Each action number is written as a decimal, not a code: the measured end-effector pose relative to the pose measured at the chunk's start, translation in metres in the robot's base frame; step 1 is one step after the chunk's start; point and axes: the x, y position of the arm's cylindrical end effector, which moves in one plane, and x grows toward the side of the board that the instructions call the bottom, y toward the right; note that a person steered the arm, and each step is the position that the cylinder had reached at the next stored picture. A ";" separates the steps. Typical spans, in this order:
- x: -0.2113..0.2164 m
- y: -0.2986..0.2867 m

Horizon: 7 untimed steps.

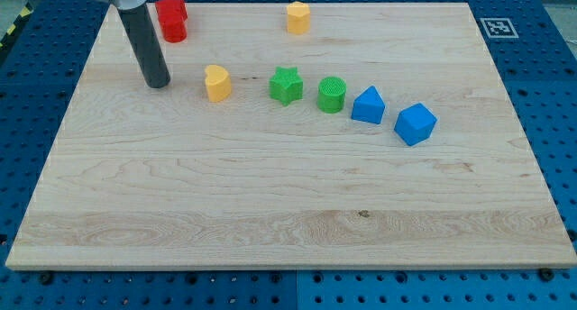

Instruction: Slide yellow heart towards right side of the yellow hexagon

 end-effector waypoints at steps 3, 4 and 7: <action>0.028 0.084; 0.021 0.105; -0.009 0.141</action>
